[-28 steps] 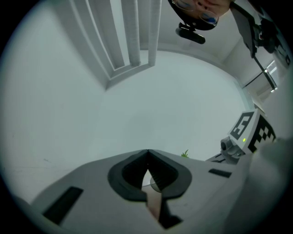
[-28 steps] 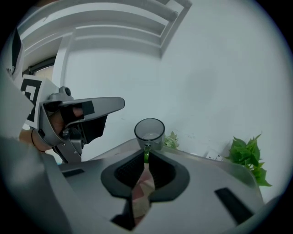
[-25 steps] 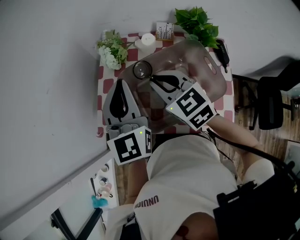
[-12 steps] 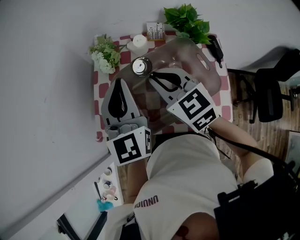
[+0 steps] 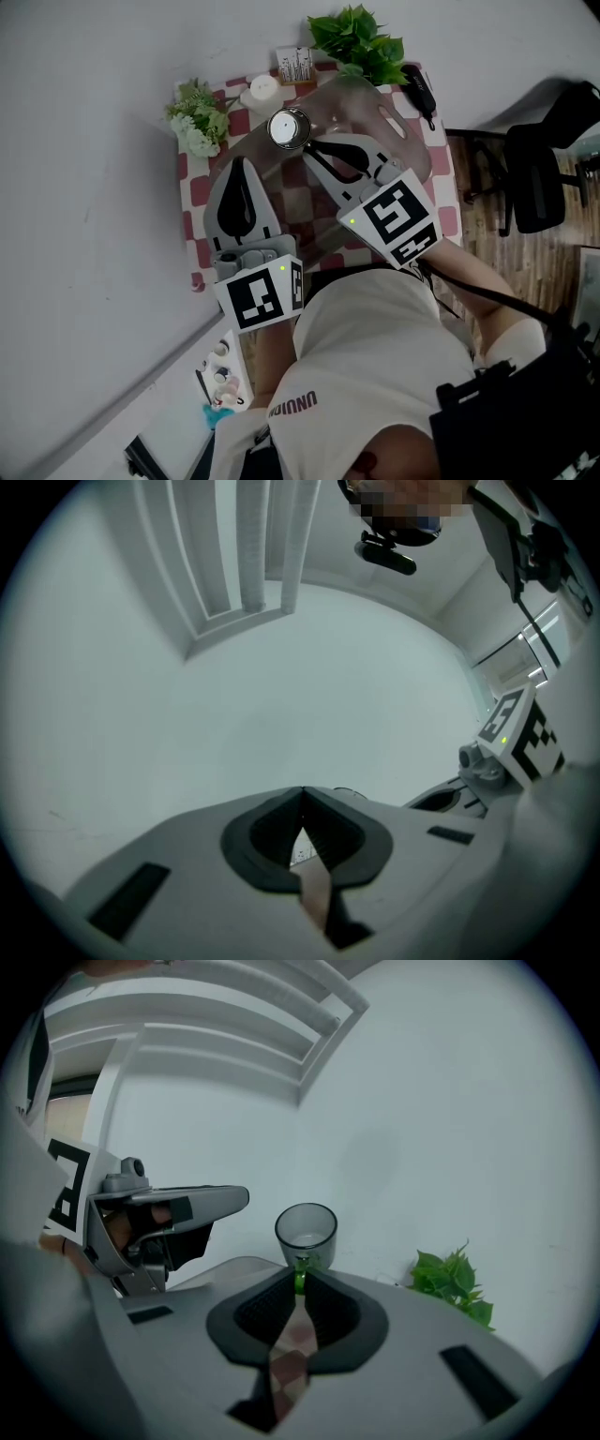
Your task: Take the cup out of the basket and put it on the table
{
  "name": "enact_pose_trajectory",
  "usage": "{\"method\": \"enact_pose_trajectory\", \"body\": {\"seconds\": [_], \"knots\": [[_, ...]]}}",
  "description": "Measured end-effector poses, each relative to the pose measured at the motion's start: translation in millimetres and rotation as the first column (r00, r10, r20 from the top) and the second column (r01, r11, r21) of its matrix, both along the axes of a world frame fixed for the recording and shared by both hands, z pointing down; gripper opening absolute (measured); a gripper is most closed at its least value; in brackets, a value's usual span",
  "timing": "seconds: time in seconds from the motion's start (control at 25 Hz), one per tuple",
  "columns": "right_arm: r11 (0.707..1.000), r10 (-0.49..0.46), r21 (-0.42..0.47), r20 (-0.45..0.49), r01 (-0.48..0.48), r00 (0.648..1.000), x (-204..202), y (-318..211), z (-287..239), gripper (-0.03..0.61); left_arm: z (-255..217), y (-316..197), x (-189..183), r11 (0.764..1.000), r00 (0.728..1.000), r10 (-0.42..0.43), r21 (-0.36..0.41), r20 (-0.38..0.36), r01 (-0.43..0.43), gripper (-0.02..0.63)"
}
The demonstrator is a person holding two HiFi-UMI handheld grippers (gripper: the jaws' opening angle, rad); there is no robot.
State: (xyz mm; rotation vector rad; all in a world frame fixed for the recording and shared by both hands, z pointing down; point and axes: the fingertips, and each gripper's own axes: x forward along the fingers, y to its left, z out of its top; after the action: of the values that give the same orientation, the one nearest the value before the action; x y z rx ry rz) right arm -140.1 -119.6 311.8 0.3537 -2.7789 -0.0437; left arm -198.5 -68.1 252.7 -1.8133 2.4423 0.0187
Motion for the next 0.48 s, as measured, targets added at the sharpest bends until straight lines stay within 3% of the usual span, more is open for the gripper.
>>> {"method": "enact_pose_trajectory", "body": {"seconds": [0.48], "knots": [[0.994,0.112,-0.009,0.032,-0.112,0.993,33.5,-33.8,-8.6,0.046,-5.6,-28.8,21.6,0.998,0.998,0.067,-0.012,0.012,-0.066,0.012]]}}
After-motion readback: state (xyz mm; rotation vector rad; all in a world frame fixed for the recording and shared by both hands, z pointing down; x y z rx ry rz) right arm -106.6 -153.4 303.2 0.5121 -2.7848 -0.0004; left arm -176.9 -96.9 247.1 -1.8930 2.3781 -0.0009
